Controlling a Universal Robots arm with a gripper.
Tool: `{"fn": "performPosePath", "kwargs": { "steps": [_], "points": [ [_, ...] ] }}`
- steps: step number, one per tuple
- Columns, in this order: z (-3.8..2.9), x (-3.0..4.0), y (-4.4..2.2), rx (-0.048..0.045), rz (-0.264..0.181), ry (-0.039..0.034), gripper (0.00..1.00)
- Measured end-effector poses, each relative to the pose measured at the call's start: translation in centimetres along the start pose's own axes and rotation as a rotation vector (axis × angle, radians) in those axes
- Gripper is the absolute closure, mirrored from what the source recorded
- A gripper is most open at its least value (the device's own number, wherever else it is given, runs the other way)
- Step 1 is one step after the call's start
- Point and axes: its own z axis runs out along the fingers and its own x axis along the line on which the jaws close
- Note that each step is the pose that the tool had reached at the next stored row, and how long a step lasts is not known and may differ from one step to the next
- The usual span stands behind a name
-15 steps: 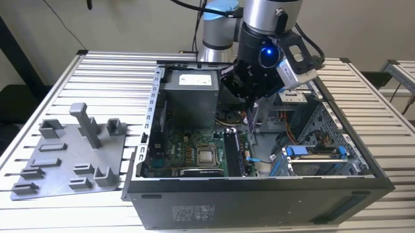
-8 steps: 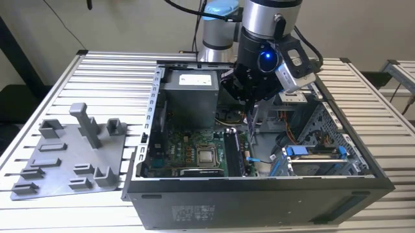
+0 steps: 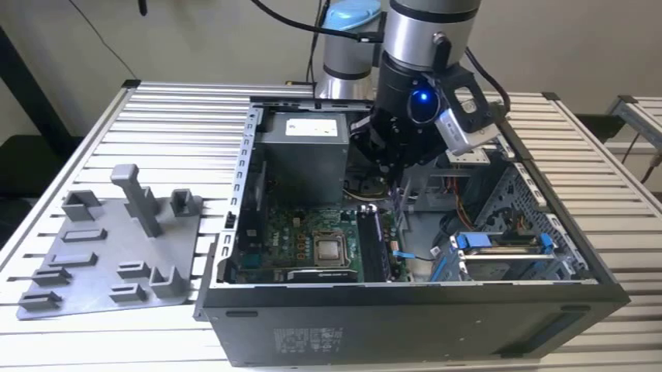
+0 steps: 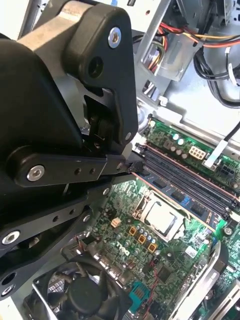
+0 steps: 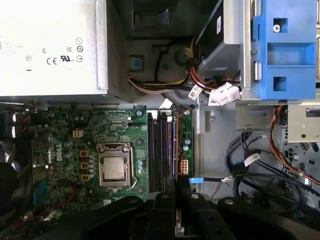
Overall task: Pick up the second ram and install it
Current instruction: 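Insert the second ram into the second slot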
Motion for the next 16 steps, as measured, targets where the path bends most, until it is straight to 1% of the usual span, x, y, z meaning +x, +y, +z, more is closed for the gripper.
{"fn": "performPosePath", "kwargs": {
  "steps": [2, 5, 10, 16],
  "points": [
    [0.18, 0.07, -0.01, 0.0015, 0.0, 0.0001, 0.86],
    [0.67, 0.15, -0.02, 0.0023, 0.0, 0.0, 0.86],
    [1.01, 0.34, -0.04, 0.0054, 0.0, -0.0001, 0.86],
    [1.58, 0.77, -0.07, 0.0078, -0.001, 0.0002, 0.86]
  ]
}}
